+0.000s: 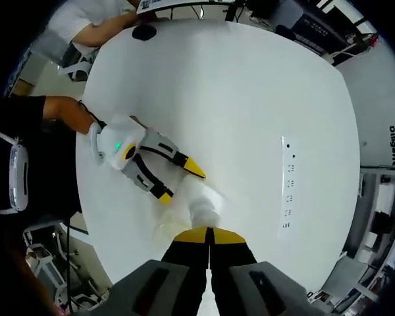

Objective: Hold the bottle steady, press the pump all the way down and release, and repeat the specified number of times to dispense into the cup

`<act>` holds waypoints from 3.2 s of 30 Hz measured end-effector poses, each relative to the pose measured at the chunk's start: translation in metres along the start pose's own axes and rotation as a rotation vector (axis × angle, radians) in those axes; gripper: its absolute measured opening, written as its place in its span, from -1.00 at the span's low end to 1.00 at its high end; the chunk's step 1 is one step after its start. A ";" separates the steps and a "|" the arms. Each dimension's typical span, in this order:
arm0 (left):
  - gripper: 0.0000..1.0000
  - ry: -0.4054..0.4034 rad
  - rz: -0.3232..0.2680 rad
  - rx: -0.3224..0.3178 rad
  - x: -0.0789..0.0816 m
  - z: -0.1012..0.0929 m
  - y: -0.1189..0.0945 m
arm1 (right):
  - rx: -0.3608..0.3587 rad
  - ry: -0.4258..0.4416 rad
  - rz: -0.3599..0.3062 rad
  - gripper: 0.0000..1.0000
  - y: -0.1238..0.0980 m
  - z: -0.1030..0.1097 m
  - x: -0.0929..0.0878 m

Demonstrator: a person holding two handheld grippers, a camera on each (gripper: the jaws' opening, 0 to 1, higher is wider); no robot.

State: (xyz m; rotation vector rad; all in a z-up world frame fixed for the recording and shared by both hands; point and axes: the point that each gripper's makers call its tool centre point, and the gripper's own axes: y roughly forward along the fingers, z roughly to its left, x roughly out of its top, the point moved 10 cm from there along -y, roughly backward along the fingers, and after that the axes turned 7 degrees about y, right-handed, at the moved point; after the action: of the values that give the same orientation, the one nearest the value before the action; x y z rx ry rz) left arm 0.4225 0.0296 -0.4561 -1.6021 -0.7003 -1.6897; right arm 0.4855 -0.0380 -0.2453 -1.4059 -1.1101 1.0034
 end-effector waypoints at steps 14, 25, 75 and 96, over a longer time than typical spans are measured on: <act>-0.21 -0.007 0.002 0.000 -0.001 -0.004 -0.004 | 0.006 0.006 -0.006 -1.00 0.001 0.000 -0.001; -0.21 -0.011 0.003 0.000 -0.001 -0.003 -0.003 | 0.006 0.004 -0.005 -1.00 0.002 0.001 -0.001; -0.21 -0.013 0.009 0.000 -0.001 0.002 0.001 | 0.020 0.019 0.010 -1.00 0.004 0.000 0.000; -0.21 -0.005 0.015 0.001 -0.001 0.005 0.005 | 0.023 0.002 0.019 -1.00 0.002 0.000 0.001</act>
State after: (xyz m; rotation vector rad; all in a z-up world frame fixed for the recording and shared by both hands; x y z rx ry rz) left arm 0.4294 0.0312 -0.4569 -1.6072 -0.6897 -1.6754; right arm 0.4856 -0.0373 -0.2468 -1.4015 -1.0821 1.0251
